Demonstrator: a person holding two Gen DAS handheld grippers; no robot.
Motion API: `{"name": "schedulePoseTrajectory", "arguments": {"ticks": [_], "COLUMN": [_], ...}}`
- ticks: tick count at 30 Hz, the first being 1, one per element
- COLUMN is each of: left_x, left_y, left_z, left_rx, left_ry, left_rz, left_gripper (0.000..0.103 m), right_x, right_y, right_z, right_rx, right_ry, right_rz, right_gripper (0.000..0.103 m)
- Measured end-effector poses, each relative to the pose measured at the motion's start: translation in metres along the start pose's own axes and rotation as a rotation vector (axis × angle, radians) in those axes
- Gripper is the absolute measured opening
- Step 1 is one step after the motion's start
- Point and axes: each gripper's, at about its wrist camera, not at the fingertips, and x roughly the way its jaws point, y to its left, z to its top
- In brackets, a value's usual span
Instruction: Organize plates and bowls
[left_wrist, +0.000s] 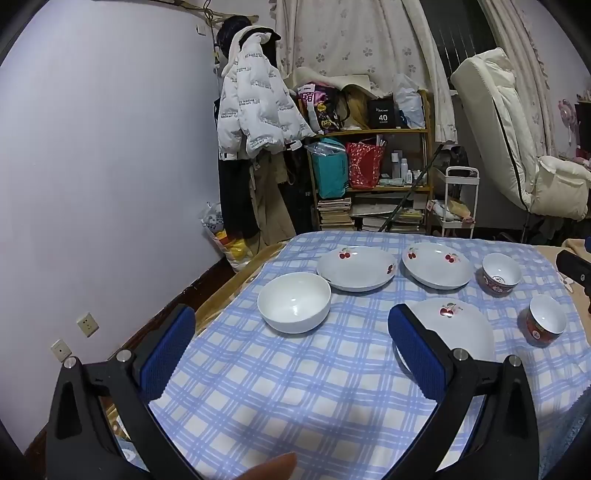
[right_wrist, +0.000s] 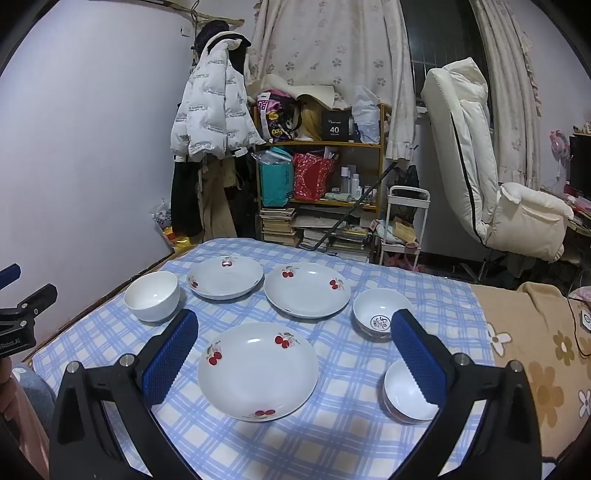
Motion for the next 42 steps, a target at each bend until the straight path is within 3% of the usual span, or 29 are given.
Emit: {"name": "schedulePoseTrajectory", "arguments": {"ticks": [42], "left_x": [0.003], "left_y": [-0.001], "left_z": [-0.002], "left_rx": [0.011], "left_ry": [0.005], "left_rz": [-0.003], "left_gripper": [0.102], "right_x": [-0.009], "right_y": [-0.004], "right_z": [0.004], "right_rx": [0.000], "right_ry": [-0.033], "right_rz": [-0.002], "right_gripper": [0.103]}}
